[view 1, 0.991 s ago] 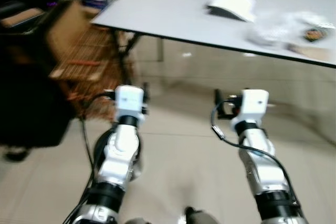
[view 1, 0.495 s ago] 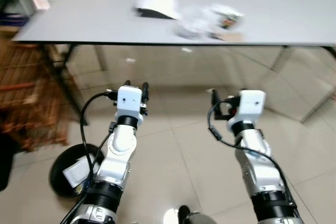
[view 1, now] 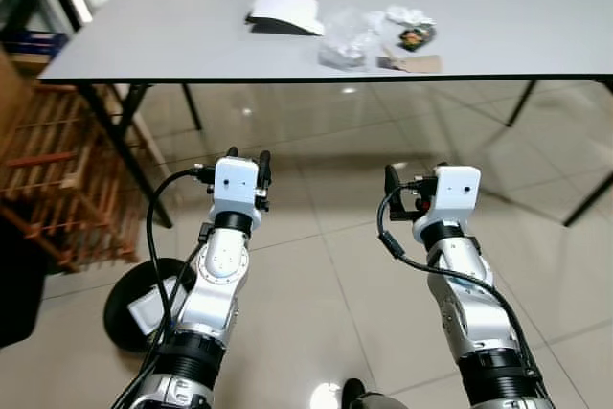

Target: Picking trash to rubbish bin

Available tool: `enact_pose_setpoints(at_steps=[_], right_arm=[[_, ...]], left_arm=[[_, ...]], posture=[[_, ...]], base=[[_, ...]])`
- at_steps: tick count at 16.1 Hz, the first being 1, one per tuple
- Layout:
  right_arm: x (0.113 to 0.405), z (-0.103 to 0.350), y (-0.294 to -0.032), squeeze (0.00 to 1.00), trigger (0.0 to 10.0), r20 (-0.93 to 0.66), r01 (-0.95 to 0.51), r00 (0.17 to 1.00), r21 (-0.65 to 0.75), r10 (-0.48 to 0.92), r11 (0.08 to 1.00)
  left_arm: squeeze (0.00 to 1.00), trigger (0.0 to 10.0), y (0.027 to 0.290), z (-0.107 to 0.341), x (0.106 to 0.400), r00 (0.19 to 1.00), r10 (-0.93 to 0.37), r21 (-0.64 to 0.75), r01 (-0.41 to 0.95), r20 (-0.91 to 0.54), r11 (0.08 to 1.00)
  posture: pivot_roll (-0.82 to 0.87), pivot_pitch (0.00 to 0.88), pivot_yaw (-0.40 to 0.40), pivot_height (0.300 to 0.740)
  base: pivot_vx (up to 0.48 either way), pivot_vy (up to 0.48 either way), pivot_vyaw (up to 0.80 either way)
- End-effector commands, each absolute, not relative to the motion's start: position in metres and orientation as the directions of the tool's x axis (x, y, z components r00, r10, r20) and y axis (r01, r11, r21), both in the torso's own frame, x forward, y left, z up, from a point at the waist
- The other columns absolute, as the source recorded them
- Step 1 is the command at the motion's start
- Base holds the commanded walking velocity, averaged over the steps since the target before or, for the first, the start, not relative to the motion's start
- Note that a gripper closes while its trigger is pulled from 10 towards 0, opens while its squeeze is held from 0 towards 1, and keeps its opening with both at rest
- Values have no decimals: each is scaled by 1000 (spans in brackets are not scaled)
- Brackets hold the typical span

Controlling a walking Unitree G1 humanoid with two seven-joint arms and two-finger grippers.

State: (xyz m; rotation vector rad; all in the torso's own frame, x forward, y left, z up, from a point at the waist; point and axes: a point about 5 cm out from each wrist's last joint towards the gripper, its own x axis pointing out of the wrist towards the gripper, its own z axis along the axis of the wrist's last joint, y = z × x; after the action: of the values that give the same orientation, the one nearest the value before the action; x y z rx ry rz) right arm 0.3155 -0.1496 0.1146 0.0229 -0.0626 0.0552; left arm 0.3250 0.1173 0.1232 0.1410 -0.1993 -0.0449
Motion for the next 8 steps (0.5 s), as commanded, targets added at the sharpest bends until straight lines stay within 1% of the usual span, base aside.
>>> enact_pose_setpoints(at_steps=[1, 3, 4, 6, 8], right_arm=[[316, 117, -148, 0, 10000, 73, -70, 995, 0, 70, 998], [315, 118, -146, 0, 10000, 84, -84, 993, -3, 84, 996], [315, 118, -146, 0, 10000, 87, -87, 992, -7, 87, 996], [315, 118, -145, 0, 10000, 81, -90, 993, -14, 91, 996], [315, 116, -147, 0, 10000, 72, -79, 994, 6, 78, 997]], left_arm=[[0, 10000, 119, 124, 326, 982, -48, 140, 23, 183, 990], [0, 10000, 121, 123, 327, 984, -41, 144, 15, 176, 990], [0, 10000, 121, 123, 327, 984, -36, 145, 11, 173, 989], [0, 10000, 122, 122, 328, 985, -33, 147, 8, 171, 989], [0, 10000, 123, 122, 328, 985, -34, 154, 7, 169, 988]], posture=[[-63, 117, 45, 740], [-61, 117, 45, 740], [-62, 117, 45, 740], [-62, 118, 46, 740], [-61, 120, 46, 740]], base=[[0, 0, 0], [0, 0, 0], [0, 0, 800], [0, 276, 800], [0, 257, 0]])
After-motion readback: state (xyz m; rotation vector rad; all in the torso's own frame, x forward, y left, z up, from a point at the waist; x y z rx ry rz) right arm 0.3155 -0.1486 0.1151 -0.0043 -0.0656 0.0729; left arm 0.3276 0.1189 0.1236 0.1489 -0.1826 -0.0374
